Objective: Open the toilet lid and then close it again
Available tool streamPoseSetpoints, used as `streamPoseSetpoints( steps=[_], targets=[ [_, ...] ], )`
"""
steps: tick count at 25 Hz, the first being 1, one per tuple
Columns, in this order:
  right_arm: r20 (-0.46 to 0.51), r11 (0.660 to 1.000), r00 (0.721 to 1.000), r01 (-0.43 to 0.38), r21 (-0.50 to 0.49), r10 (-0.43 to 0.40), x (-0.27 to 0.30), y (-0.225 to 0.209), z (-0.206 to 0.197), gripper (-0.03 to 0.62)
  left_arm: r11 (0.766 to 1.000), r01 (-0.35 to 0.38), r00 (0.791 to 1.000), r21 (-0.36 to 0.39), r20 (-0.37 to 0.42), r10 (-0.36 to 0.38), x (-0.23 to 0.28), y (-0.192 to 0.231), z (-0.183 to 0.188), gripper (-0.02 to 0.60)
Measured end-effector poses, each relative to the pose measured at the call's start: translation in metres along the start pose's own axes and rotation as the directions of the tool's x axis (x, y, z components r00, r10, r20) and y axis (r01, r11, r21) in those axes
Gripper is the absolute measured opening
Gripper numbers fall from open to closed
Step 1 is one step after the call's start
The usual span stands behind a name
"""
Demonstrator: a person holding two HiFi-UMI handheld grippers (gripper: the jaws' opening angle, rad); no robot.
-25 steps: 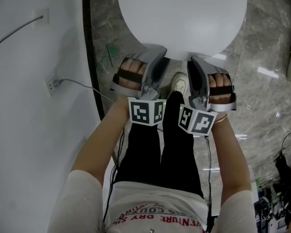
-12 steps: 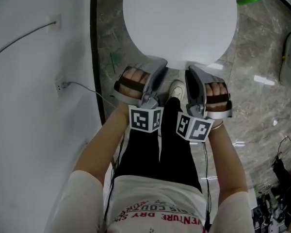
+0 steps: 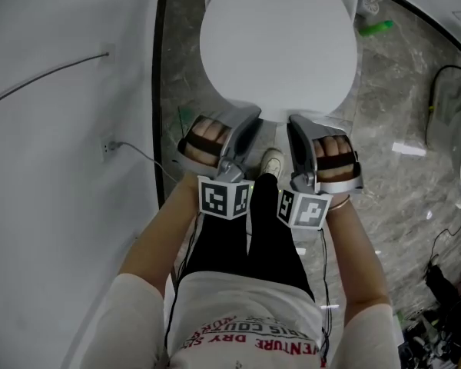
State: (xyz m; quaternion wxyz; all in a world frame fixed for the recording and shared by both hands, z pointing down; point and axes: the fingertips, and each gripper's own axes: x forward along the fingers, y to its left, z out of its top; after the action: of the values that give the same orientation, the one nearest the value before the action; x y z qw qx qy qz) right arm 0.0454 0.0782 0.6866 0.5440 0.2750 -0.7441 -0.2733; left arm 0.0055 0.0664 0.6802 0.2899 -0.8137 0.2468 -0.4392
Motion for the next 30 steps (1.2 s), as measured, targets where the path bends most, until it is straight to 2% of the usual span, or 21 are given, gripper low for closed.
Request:
streamPoseSetpoints(
  steps=[6, 12, 18, 25, 28, 30],
  targets=[
    [0.003, 0.998, 0.998, 0.057, -0.007, -0.057, -0.006, -0.034, 0.002, 0.044, 0.999, -0.054, 0.998, 0.007, 0.018, 0.054, -0.002, 0.03, 0.012, 0.064],
    [0.035, 0.998, 0.998, 0.057, -0.015, -0.056, -0.017, -0.072, 0.012, 0.037, 0.997, -0.078, 0.997, -0.019, 0.011, 0.079, -0.01, 0.068, 0.021, 0.057],
    [0.063, 0.999, 0.997, 0.041, -0.017, -0.04, -0.02, -0.124, 0.012, 0.031, 0.992, -0.067, 0.998, 0.11, -0.002, 0.067, -0.005, 0.117, 0.036, 0.037],
    [0.073, 0.998, 0.996, 0.055, -0.002, -0.055, -0.016, -0.176, 0.013, 0.028, 0.987, -0.074, 0.997, 0.14, -0.004, 0.075, 0.005, 0.166, 0.044, 0.034],
    [0.07, 0.998, 0.996, 0.059, 0.004, -0.059, -0.012, -0.196, 0.012, 0.028, 0.98, -0.106, 0.994, 0.168, -0.003, 0.108, 0.01, 0.186, 0.046, 0.034],
    [0.063, 0.997, 0.995, 0.072, 0.013, -0.072, -0.008, -0.212, 0.012, 0.027, 0.978, -0.133, 0.991, 0.158, 0.01, 0.133, 0.015, 0.201, 0.048, 0.035]
  ],
)
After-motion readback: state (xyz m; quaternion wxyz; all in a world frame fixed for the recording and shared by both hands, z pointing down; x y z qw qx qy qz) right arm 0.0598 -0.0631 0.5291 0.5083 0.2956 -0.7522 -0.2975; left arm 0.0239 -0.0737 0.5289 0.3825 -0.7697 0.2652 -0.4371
